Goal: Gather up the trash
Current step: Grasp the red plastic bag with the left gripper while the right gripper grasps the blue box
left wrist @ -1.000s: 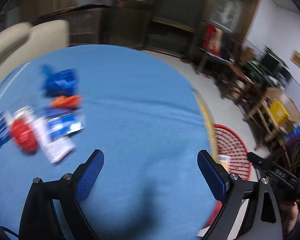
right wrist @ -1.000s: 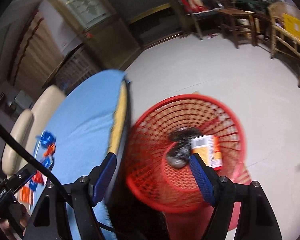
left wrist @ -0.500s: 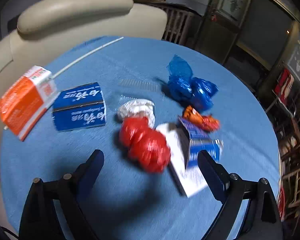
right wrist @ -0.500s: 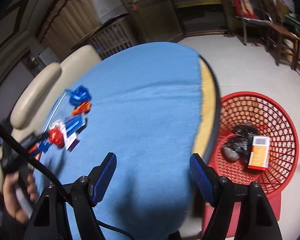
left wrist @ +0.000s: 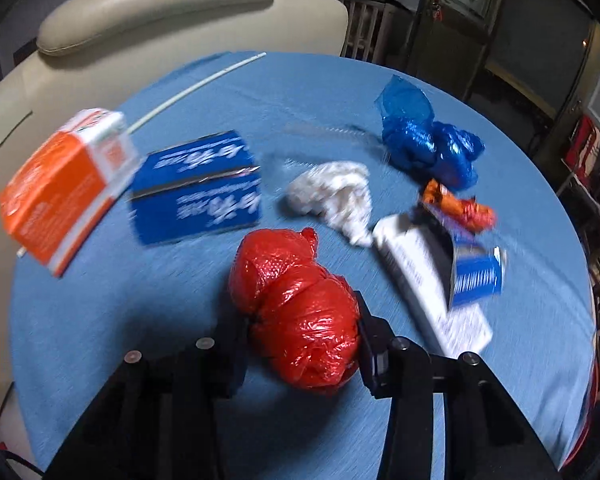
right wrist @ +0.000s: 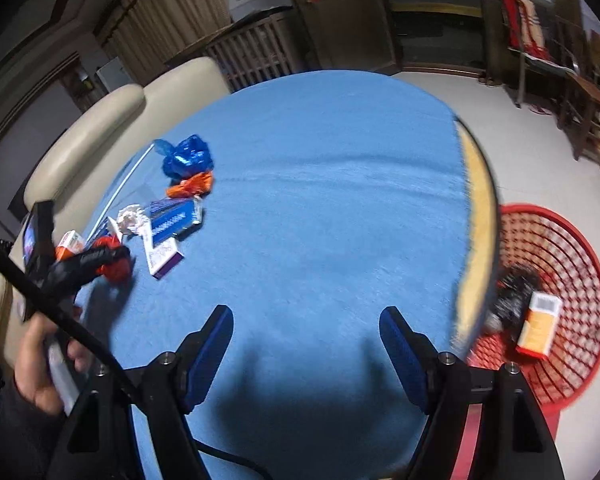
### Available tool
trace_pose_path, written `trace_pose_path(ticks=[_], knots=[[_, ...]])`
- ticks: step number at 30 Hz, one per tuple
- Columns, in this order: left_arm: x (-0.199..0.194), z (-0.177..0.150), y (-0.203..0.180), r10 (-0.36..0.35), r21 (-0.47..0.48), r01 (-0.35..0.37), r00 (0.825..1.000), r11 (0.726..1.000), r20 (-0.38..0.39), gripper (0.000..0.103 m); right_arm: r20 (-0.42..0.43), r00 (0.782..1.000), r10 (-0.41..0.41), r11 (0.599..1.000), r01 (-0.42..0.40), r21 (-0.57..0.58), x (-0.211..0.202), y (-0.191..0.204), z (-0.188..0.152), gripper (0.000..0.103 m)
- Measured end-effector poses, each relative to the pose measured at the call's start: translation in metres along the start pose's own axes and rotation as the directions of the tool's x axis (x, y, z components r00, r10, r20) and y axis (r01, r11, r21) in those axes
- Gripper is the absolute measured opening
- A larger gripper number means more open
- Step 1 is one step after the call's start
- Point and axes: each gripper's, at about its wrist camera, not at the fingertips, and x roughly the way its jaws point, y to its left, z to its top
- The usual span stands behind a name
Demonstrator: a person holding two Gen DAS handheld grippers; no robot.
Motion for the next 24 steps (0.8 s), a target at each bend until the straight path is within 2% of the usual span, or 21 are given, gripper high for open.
trace_pose_path(ticks=[6,8,12,17,24], knots=[[-0.022,-0.030,0.023,0.060,0.012,-0.061,0.998,0.998,0.014,0.047,-0.012,0.995,0.102,0.994,-0.102,-0.032,0.042,0.043,0.036,0.079],[-0.027,-0.034,0.026,0.067,0.026,-0.068,0.997,0.997,0.028,0.047,-0.033,0.988,0.149,0.988,-0.150,-0.032,0.064,0.060,0.051,0.081],[-0.028,-0.033,0.021,0.053,0.038,-0.055,0.998,0.998,0.030,0.047,-0.060,0.986,0.156,0.982,-0.161,-0.099,0.095,0.092,0.070,0.084],[-0.025,-0.030,0.024,0.028,0.036,-0.028,0.999,0.999,0.025,0.047,-0.107,0.987,0.120,0.970,-0.139,-0.198,0.130,0.123,0.080,0.085],[-0.024,-0.029,0.025,0.008,0.037,-0.008,1.000,0.999,0.003,0.047,-0.161,0.981,0.104,0.972,-0.135,-0.193,0.172,0.138,0.088,0.085]])
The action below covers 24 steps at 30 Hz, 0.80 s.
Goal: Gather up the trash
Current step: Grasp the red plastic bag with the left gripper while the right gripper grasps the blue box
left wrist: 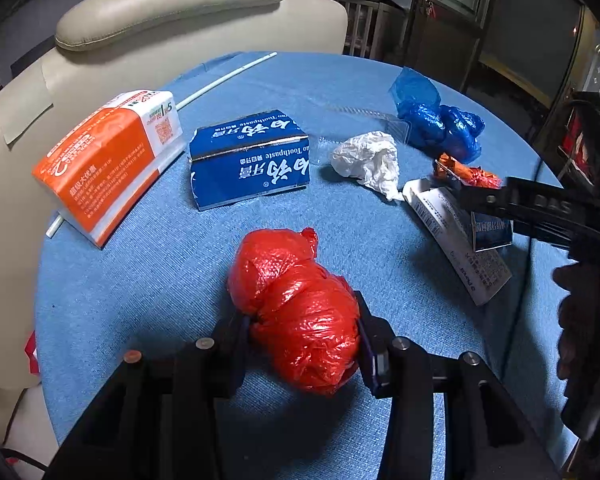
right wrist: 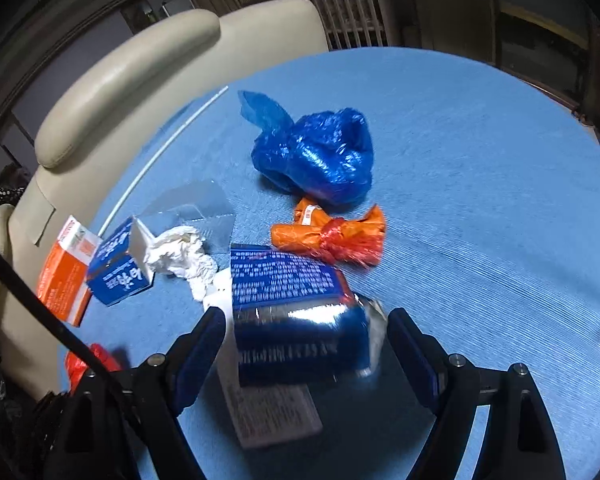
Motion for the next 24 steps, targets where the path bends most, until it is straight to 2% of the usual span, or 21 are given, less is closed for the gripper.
trace_pose_path(ticks=[3,4,9,14,20,24], knots=[[-0.002,-0.002,-0.001,-0.001,0.004,0.001,1.000,1.000,-0.001,0.047,-0.011,1.000,0.005,1.000,-0.005,-0.001,0.007,0.002,0.004,0.084],[-0.002,-0.002,-0.001,-0.001,0.004,0.001,1.000,1.000,-0.001,0.047,-0.012,1.000,0.015,1.000,-0.015,-0.002,0.006,0.003,0.005,0.076],[-0.006,-0.004,-0.005,0.001,0.010,-0.001,1.000,1.000,0.002,0.047,0.005,0.999,0.040,0.999,-0.040,0.000,-0.011,0.001,-0.004,0.076],[-0.018,-0.004,-0.015,-0.002,0.032,0.001,1.000,0.999,0.023,0.047,0.077,0.996,0.049,0.998,-0.052,0.037,-0.054,-0.009,-0.028,0.076],[-0.035,-0.009,-0.039,-0.039,0.080,0.035,0.998,0.996,0.051,0.047,0.143,0.988,0.049,0.992,-0.064,0.105,-0.102,-0.031,-0.066,0.076],[-0.044,-0.014,-0.065,-0.066,0.145,0.058,0.996,0.988,0.052,0.047,0.180,0.983,0.045,0.984,-0.075,0.161,-0.133,-0.051,-0.093,0.076]])
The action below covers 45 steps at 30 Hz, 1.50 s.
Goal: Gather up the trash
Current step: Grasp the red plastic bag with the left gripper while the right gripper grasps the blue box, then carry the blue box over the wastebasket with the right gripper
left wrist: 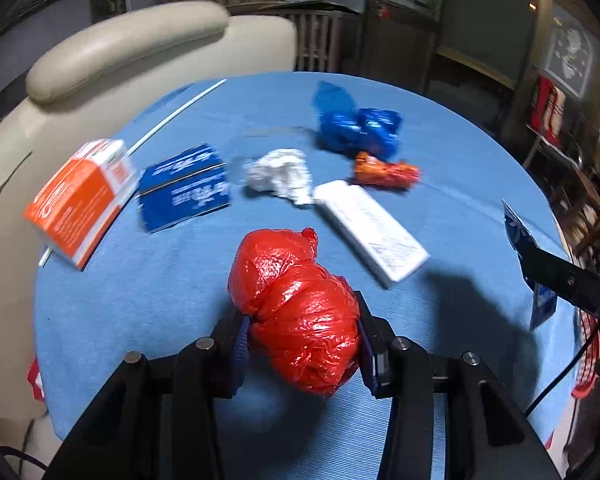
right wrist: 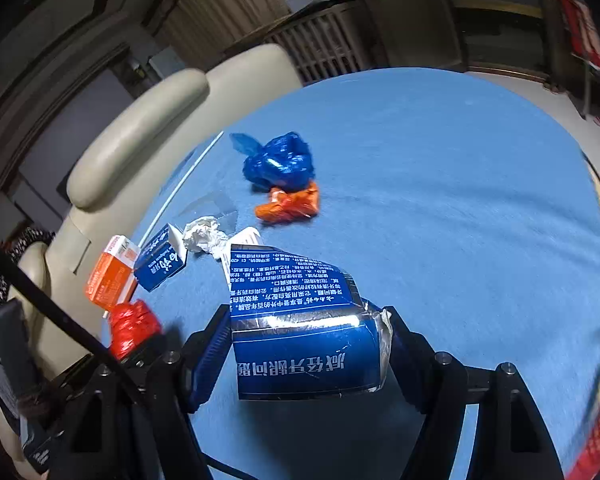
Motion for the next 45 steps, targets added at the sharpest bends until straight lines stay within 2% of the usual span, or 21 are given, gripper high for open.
trace_pose_path(ticks=[9,22,29,36,45], knots=[[-0.016,-0.001,-0.047,-0.044,0.095,0.043,0.999,0.995,0.015,0.047,0.064,0.998,-0.019,0.997,0.014,0.078,-0.049,-0.033,-0.027,0.076],[-0.028,0.001,-0.090,-0.079,0.182,0.073,0.997,0.981,0.022,0.047,0.158,0.986,-0.042,0.988,0.017,0.155,-0.094,-0.072,-0.034,0.076],[-0.031,0.002,-0.111,-0.105,0.224,0.098,0.994,0.970,0.022,0.047,0.216,0.967,-0.132,0.971,0.083,0.223,-0.128,-0.111,-0.042,0.076],[-0.036,0.002,-0.135,-0.149,0.260,0.139,0.989,0.956,0.020,0.047,0.228,0.944,-0.240,0.936,0.163,0.312,-0.153,-0.158,-0.056,0.076],[-0.039,0.011,-0.159,-0.193,0.279,0.177,0.981,0.944,0.027,0.047,0.230,0.930,-0.288,0.911,0.192,0.365,-0.166,-0.184,-0.065,0.076]])
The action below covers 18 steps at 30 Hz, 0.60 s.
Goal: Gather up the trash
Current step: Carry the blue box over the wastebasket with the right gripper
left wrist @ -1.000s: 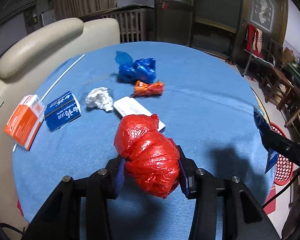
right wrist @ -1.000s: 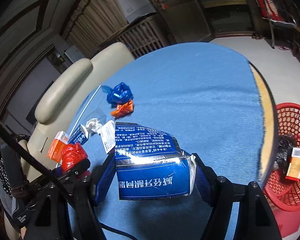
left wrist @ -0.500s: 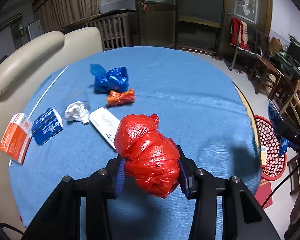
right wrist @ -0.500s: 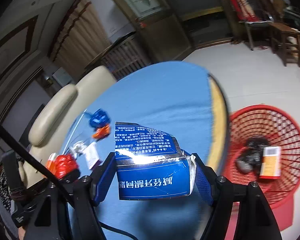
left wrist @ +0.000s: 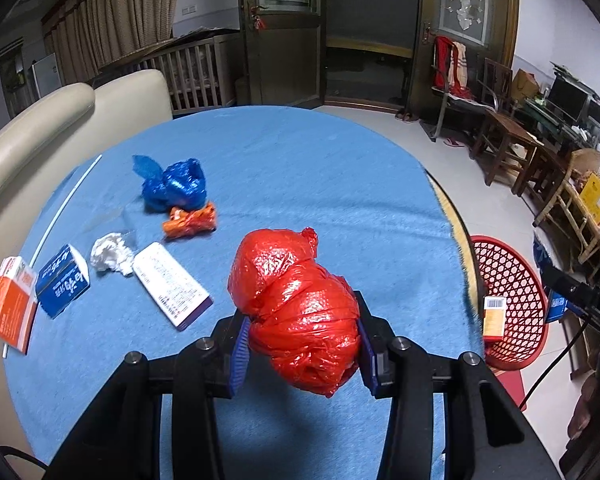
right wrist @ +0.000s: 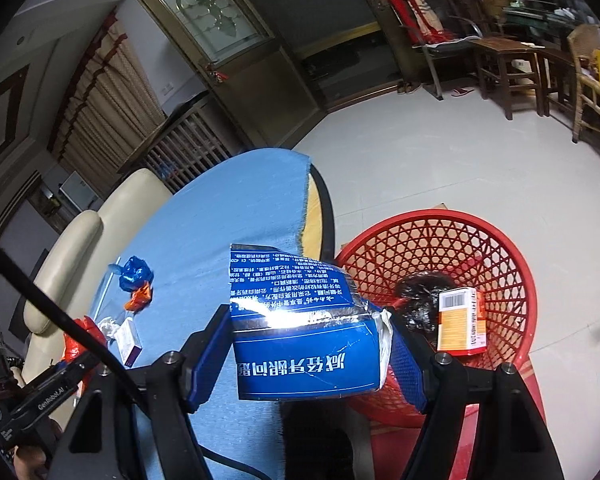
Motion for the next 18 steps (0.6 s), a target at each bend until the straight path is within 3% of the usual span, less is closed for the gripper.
trace_pose_path(ticks=[18], knots=[[0.010,0.006,-0.013,-0.013,0.004,0.013,1.000,1.000,-0.020,0.047,-0.022,0.998,-0.056,0.998,0.057,0.016,0.008,-0.019,-0.005,0.076]])
